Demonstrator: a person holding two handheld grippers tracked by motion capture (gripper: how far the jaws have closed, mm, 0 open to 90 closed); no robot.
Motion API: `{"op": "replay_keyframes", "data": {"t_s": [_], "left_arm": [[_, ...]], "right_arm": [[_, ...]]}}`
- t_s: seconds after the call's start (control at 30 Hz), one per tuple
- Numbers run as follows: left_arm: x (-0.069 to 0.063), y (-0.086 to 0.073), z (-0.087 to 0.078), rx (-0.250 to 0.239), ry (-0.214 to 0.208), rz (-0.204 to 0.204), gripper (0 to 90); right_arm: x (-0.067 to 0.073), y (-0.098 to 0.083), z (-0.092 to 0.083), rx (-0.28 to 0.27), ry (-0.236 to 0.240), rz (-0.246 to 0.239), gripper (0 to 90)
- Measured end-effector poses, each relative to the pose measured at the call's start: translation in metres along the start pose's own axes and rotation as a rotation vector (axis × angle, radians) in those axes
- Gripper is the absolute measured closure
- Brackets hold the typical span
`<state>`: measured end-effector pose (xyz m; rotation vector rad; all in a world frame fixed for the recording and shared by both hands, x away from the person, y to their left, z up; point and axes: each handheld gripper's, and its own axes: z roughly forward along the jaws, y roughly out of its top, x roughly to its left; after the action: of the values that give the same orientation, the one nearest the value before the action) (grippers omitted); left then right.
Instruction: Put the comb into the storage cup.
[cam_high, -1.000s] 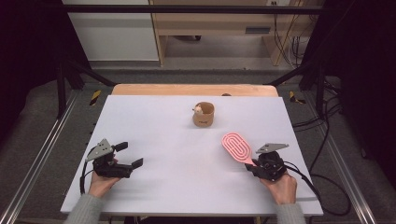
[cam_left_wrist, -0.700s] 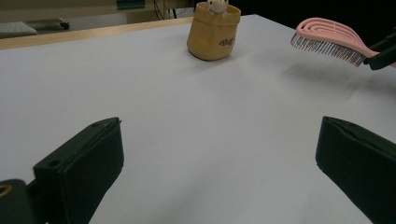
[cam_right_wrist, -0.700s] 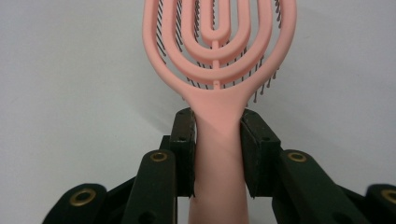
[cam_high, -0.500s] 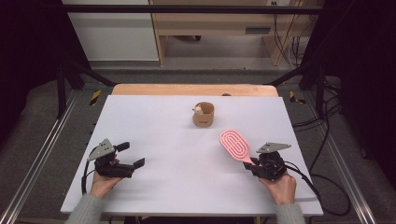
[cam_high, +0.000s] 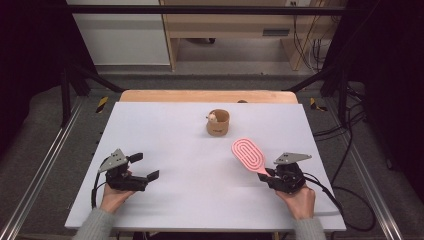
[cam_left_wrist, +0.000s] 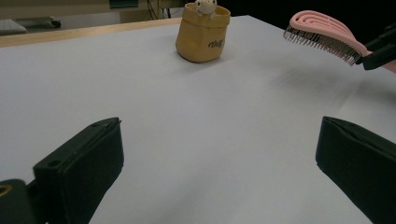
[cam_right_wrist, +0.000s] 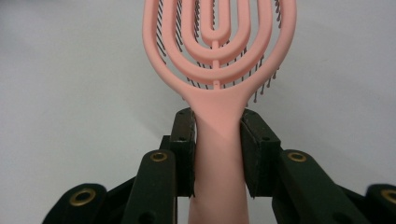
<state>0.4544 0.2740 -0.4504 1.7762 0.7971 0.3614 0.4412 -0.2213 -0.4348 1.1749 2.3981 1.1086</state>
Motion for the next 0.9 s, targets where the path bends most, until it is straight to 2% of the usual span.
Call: {"op": "replay_keyframes", "data": {"t_s": [0.23,0.4,0.9], "left_arm": [[-0.004,0.002,0.005,0.006,0.000,0.000,0.9],[-0.007,0.004,0.007,0.000,-0.001,-0.013,0.9],[-0.018,0.011,0.012,-0.013,-0.006,-0.024,0.9]], "right_arm": [[0.000,0.001,0.000,-0.026,0.024,0.008,69.5],[0.002,0.004,0.001,-0.046,0.036,-0.005,69.4],[0.008,0.010,0.003,-0.069,0.062,-0.020,69.5]]}}
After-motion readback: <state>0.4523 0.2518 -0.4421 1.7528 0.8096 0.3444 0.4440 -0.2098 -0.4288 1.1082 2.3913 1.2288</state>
